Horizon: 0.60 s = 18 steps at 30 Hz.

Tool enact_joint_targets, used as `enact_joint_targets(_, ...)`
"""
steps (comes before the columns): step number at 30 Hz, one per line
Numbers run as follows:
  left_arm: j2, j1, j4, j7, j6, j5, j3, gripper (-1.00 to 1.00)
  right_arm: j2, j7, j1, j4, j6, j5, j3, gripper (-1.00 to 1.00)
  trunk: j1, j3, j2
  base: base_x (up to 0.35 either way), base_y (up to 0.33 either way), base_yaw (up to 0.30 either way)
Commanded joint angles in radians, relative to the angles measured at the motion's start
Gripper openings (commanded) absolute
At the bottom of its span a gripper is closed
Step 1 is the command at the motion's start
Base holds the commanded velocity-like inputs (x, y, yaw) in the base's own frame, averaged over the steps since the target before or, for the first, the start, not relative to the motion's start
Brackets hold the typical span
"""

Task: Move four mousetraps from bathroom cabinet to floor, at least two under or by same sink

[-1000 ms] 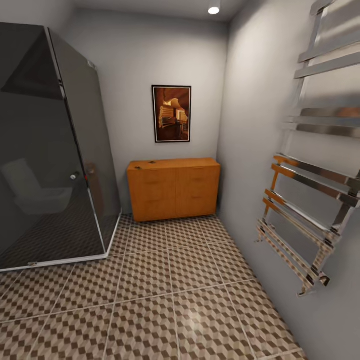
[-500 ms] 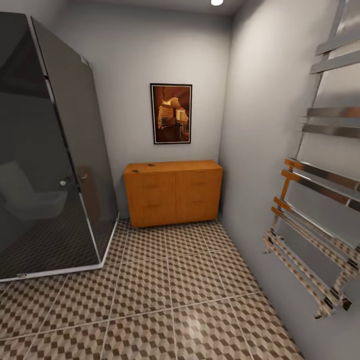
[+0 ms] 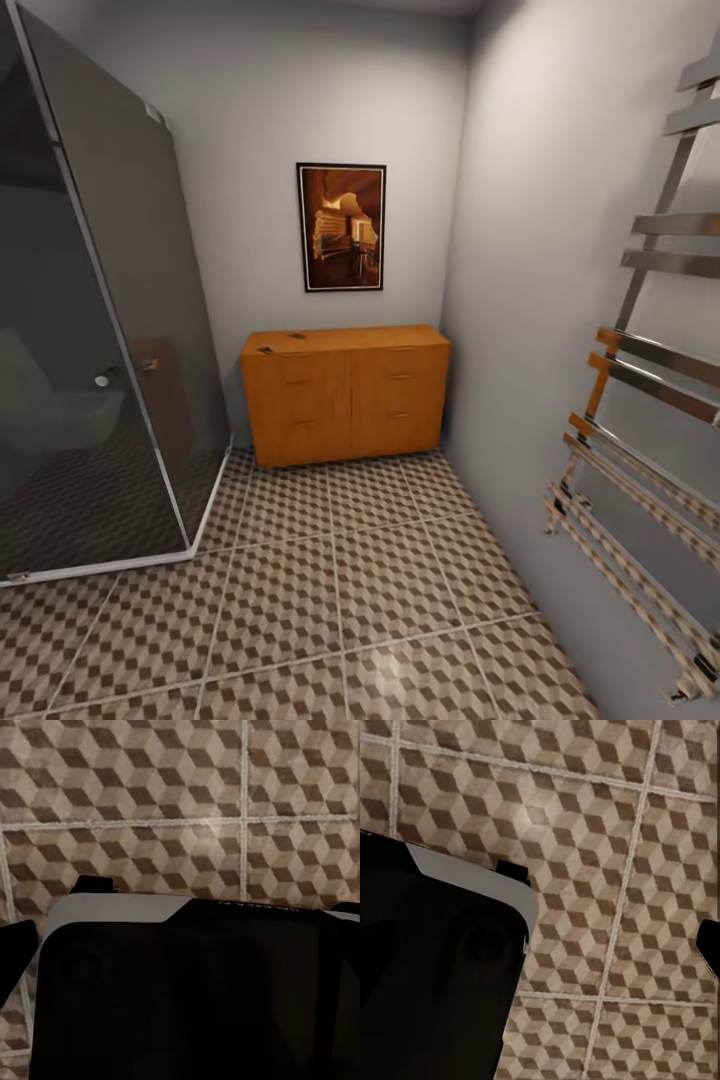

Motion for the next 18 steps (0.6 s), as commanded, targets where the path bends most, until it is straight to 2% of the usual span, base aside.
enact_joint_targets(1, 0.0, -0.001, 0.002, -0.004, -0.004, 0.011, -0.008, 1.0, 0.0, -0.005, -0.001, 0.003, -0.005, 0.009, -0.005, 1.0, 0.001, -0.001, -0.001, 0.322, 0.0, 0.0)
enact_joint_targets(18, 0.0, -0.001, 0.002, -0.002, -0.004, 0.011, -0.008, 1.0, -0.001, -0.005, -0.001, 0.003, -0.006, 0.008, -0.005, 1.0, 0.001, -0.001, -0.001, 0.322, 0.0, 0.0)
